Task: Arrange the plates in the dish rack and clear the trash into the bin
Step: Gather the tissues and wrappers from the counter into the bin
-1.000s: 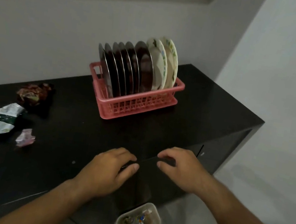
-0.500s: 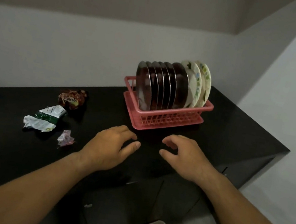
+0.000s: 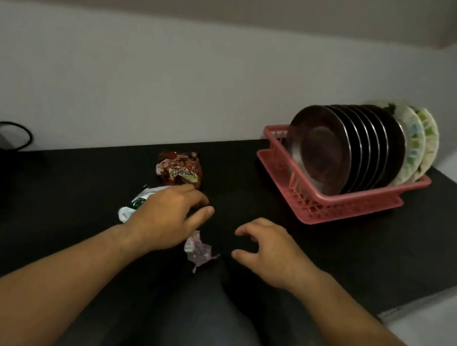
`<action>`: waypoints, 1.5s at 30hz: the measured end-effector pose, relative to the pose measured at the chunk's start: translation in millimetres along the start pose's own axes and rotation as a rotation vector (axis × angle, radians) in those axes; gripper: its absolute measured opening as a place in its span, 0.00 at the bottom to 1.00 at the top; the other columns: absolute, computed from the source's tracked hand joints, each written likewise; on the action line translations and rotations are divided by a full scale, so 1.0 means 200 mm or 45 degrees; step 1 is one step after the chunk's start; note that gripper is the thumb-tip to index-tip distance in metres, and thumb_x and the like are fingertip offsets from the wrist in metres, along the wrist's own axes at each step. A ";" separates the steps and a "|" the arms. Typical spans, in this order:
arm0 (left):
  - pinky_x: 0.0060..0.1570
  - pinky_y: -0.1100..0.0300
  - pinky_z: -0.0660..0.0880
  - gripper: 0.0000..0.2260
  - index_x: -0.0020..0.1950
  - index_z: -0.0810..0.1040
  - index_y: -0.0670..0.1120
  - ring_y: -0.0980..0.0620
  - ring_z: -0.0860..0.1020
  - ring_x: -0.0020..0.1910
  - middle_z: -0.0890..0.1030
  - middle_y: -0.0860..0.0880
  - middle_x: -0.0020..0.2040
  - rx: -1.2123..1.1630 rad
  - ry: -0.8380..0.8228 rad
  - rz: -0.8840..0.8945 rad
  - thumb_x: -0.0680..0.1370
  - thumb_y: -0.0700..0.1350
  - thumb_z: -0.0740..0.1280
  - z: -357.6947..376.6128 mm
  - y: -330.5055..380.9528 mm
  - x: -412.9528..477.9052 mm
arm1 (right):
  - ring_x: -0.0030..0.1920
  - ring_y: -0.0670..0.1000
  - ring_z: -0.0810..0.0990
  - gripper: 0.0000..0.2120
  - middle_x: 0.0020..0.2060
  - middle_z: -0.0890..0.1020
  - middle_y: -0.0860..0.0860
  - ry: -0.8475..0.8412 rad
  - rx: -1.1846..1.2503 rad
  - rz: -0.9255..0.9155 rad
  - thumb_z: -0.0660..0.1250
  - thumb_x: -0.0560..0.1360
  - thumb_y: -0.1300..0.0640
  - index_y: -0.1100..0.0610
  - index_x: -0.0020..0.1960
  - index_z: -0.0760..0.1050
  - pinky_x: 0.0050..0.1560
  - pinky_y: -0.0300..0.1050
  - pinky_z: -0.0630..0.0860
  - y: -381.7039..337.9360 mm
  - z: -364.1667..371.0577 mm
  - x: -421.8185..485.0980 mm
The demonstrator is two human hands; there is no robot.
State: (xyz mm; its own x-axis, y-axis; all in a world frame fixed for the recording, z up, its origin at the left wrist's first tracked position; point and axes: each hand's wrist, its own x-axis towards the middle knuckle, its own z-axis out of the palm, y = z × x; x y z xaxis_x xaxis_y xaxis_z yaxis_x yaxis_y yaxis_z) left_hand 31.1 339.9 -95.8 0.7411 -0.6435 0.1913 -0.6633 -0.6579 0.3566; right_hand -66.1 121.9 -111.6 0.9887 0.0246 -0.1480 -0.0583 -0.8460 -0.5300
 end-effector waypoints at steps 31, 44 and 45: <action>0.64 0.43 0.67 0.33 0.75 0.53 0.59 0.48 0.64 0.70 0.65 0.51 0.71 0.318 -0.286 -0.138 0.73 0.70 0.54 0.35 -0.55 0.05 | 0.37 0.44 0.73 0.15 0.39 0.73 0.46 0.166 -0.033 0.080 0.62 0.80 0.42 0.46 0.38 0.66 0.35 0.39 0.67 -0.20 0.24 0.59; 0.47 0.61 0.79 0.08 0.56 0.75 0.58 0.58 0.75 0.50 0.69 0.56 0.61 -0.115 -0.166 -0.114 0.80 0.47 0.61 0.18 -0.70 0.08 | 0.54 0.55 0.77 0.22 0.61 0.73 0.56 0.123 -0.369 0.106 0.59 0.82 0.46 0.50 0.74 0.62 0.52 0.52 0.78 -0.41 0.15 1.21; 0.47 0.61 0.79 0.06 0.51 0.75 0.58 0.58 0.76 0.48 0.70 0.56 0.58 -0.127 -0.141 -0.129 0.80 0.47 0.61 0.15 -0.70 0.09 | 0.56 0.56 0.76 0.24 0.64 0.71 0.56 0.126 -0.376 0.146 0.57 0.82 0.42 0.48 0.75 0.60 0.50 0.51 0.76 -0.42 0.16 1.26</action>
State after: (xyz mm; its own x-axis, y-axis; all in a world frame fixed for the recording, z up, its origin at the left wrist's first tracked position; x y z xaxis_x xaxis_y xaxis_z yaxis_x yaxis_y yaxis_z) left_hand 134.6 409.5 -170.2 0.7840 -0.6187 0.0502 -0.5682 -0.6829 0.4591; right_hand 184.2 217.1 -130.9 0.9874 -0.1198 -0.1031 -0.1422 -0.9583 -0.2477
